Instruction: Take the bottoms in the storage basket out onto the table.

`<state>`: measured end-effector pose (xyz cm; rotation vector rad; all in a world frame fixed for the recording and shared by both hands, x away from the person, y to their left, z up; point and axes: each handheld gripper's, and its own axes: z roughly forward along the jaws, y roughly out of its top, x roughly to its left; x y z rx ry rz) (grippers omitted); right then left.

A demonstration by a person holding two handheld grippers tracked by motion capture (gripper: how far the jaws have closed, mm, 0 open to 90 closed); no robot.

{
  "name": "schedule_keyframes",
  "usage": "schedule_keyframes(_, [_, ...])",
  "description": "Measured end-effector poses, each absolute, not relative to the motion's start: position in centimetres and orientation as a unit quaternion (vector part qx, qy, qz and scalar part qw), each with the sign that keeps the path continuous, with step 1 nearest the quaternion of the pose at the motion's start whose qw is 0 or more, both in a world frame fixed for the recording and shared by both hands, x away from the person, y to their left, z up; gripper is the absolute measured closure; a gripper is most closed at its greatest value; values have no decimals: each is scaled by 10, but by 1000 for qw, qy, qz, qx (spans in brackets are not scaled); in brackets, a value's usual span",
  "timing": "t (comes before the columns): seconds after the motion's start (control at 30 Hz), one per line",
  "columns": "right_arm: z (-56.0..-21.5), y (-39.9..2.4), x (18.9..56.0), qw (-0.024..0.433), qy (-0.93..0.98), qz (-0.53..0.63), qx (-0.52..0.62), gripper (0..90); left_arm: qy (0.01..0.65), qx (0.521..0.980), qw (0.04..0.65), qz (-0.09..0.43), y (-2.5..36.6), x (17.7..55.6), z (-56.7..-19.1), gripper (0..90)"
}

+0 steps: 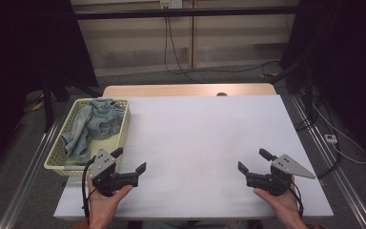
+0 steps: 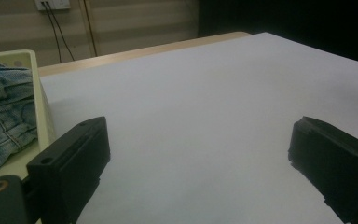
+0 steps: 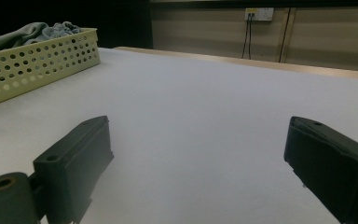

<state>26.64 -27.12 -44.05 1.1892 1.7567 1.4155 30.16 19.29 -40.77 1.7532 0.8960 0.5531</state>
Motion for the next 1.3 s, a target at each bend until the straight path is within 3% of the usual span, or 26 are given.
schedule_keyframes(1.3, [-443,-267,271,269,669,535,440,60,399,741,480,248,215,329,-383,59])
